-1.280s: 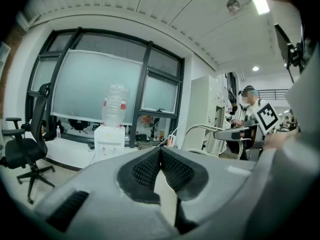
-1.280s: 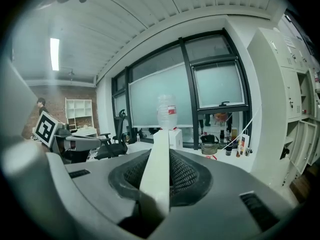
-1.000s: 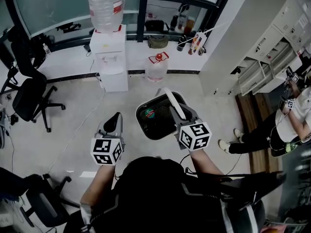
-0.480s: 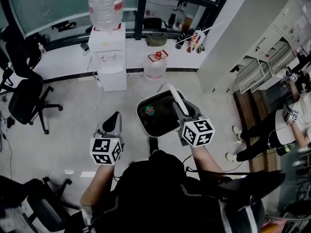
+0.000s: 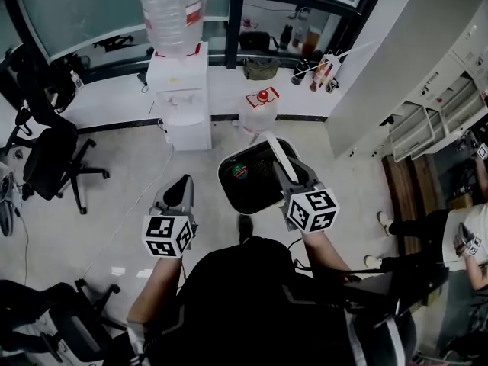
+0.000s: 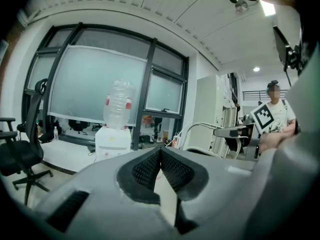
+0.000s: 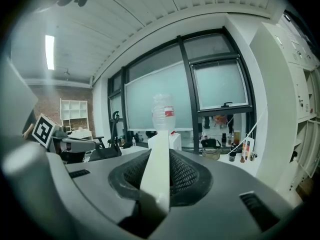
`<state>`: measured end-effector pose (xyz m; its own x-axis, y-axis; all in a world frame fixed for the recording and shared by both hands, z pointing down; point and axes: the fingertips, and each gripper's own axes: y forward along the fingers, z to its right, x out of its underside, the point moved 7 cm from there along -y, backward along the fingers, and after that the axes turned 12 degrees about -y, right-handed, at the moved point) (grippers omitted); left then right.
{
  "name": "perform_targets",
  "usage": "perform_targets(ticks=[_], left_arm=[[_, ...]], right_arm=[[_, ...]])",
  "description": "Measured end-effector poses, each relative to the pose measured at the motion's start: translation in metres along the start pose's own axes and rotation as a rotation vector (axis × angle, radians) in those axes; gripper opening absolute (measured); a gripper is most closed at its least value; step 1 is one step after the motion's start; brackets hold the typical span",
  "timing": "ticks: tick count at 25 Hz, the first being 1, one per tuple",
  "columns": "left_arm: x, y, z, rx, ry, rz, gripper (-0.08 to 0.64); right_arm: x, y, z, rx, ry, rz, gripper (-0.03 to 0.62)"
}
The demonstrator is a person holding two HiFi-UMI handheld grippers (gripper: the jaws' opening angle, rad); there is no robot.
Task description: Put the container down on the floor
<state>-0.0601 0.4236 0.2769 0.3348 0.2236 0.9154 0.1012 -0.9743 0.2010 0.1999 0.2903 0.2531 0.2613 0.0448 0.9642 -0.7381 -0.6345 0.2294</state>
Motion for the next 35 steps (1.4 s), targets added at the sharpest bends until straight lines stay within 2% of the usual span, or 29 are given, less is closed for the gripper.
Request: perform_targets(ticks=[10,13,20,28,35], left_arm=[[-0.021,0.078,-0.006,-0.040,0.006,-0.043,0.011],[-0.026,0.099,-0.002,-0.040,0.023,-0.053,0.012],[-0.042,0.154,0.001,-0.050,0.051,-0.077,0.012],[-0.039,0.211,0.005,-0.084,0.053,-0.118,0.012],[-0.040,0.243,0.015,-0.048,0.106,-0.112,0.011]], right_arm=[[-0.004,0.063,0.059,-0.037,0.001,0.001,0.084],[-0.005,0.076,0.074,-0.050,-0.025,0.000,0.084],[-0.005,0.114,0.114,-0.077,-0.019,-0.007,0.084],[-0.002,0.151,0.155,-0.132,-0.044,-0.011,0.084],[0.001,0.176,0.178,-0.169,-0.058,-0.001,0.084]])
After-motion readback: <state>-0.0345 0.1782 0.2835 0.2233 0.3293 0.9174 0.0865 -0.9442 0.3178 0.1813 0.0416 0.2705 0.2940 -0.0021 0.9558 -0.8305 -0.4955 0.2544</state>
